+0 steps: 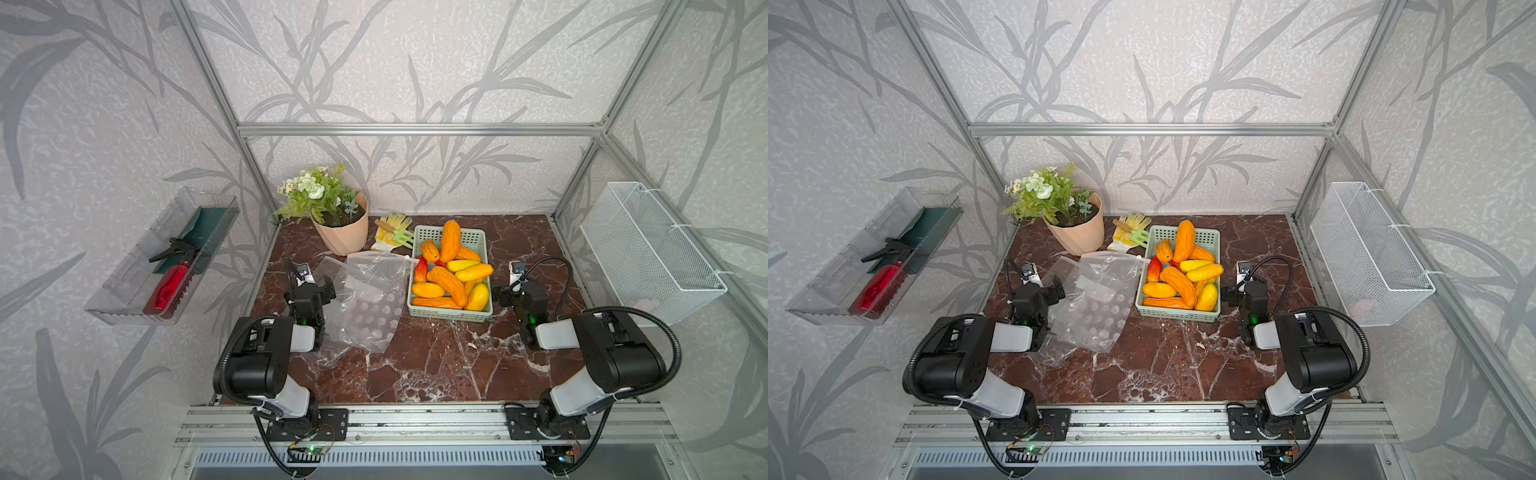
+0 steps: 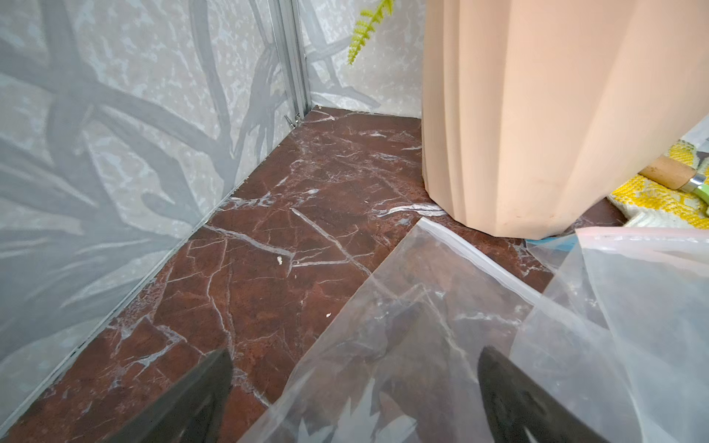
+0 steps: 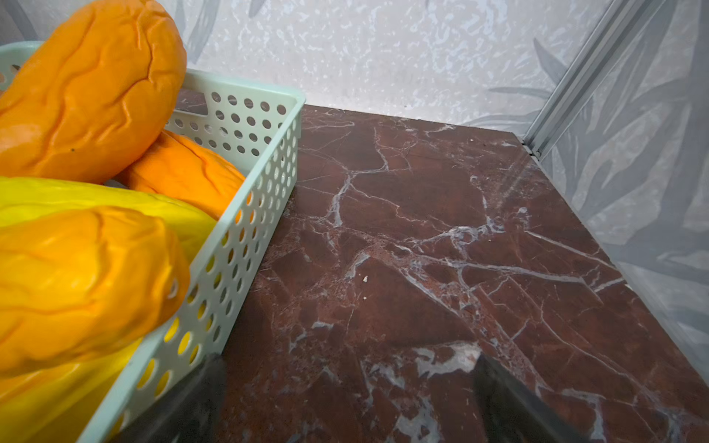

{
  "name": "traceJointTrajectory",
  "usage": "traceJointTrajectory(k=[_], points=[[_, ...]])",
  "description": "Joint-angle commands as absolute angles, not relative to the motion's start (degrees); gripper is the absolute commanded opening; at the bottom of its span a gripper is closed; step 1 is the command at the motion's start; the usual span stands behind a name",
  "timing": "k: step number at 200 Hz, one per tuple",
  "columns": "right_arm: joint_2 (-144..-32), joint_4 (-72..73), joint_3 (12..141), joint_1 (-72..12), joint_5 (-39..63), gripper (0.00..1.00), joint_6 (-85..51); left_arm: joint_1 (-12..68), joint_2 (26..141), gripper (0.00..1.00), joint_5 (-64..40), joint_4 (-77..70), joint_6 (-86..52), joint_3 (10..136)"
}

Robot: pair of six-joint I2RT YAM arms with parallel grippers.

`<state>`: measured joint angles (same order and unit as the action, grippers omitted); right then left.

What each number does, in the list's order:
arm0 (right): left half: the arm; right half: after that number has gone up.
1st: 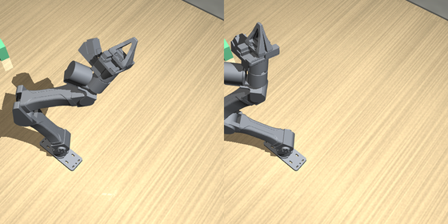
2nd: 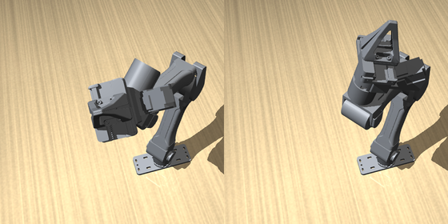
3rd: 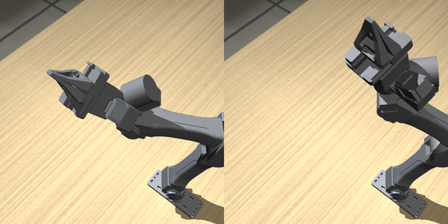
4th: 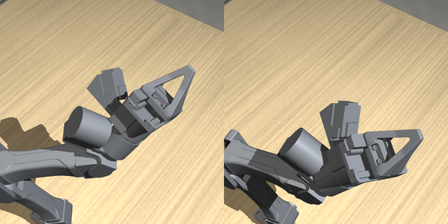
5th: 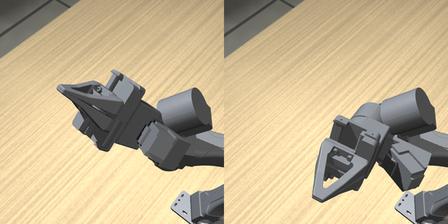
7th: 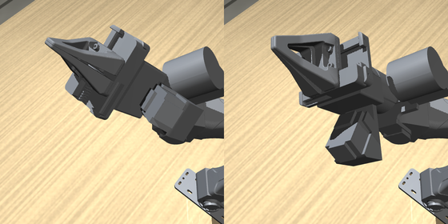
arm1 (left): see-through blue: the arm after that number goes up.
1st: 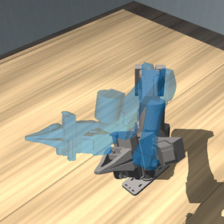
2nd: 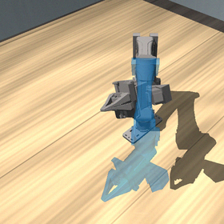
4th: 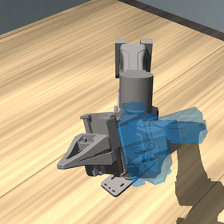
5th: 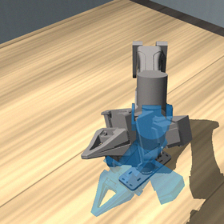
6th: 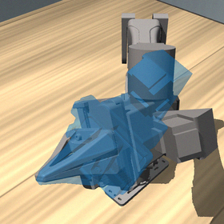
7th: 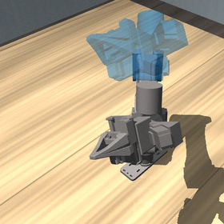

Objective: Place the mango in a zip-top bag and seal the zipper
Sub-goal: Pick up the zipper food storage bag.

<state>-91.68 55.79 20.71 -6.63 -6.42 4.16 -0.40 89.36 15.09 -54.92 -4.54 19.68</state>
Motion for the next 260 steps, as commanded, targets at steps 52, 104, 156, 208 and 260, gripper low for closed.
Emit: traceJointTrajectory(k=[52,104,156,208,260], points=[[-90.97,56.52,21.27,-6.94,-6.11,0.99,4.15,-0.34,89.7,0.99,15.73,-56.04,-3.64,20.68],[-90.97,56.45,21.36,-7.03,-5.89,0.99,4.31,-0.31,89.82,0.99,15.74,-55.9,-3.69,20.75],[-88.5,60.65,18.11,-7.85,-13.43,0.99,3.13,-0.19,89.41,0.99,16.62,-57.68,-3.9,19.87],[-62.45,35.7,24.98,-8.81,-25.53,0.99,0.1,0.53,68.3,0.99,26.14,-39.56,-8.41,21.58],[-58.53,-3.14,43.22,-5.16,-18.55,0.99,-39.54,-2.94,61.58,0.99,28.54,5.8,-57.4,41.08]])
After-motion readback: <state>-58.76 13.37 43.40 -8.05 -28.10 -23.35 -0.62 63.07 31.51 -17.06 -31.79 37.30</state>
